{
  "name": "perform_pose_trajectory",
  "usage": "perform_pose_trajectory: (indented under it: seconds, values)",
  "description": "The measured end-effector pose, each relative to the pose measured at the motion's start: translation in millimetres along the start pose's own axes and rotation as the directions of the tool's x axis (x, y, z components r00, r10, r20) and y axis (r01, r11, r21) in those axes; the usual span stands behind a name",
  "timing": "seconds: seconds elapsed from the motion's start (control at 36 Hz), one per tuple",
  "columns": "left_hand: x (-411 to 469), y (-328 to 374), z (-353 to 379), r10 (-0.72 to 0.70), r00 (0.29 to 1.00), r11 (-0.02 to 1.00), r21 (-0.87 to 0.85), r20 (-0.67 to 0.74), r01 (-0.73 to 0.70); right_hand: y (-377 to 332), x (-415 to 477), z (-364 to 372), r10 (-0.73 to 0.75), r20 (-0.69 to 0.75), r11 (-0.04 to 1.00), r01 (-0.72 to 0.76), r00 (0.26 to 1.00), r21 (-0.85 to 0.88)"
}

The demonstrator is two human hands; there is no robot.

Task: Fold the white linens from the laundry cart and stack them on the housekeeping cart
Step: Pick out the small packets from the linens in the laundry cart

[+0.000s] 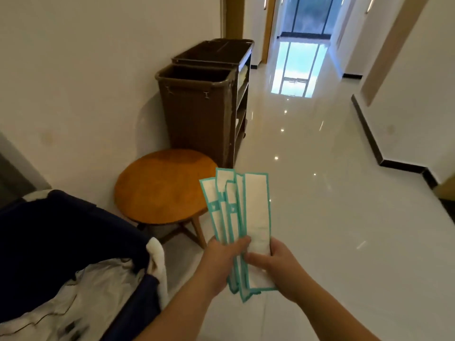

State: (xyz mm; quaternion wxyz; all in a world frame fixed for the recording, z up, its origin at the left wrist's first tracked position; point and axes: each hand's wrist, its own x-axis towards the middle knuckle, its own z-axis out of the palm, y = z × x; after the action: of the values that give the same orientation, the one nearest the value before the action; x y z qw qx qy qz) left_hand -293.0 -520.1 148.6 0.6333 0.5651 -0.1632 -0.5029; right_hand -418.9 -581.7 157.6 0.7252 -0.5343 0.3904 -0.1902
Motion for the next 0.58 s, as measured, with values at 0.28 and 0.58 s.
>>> perform_pose_trajectory:
  seconds: [0.28, 0.58]
  values:
    - [68.1, -39.8, 166.2, -0.108, 0.993, 0.992, -0.053, 0.046, 0.111, -21.7, 30.4, -173.0, 0.082, 0.065, 0.986, -0.091, 0.994, 0.143]
    - [216.4, -32.2, 246.3, -0.152, 0.988, 0.988, 0.010, 0.022, 0.152, -60.4, 153.3, -266.5, 0.012, -0.013, 0.997, -0.011, 1.000, 0.071]
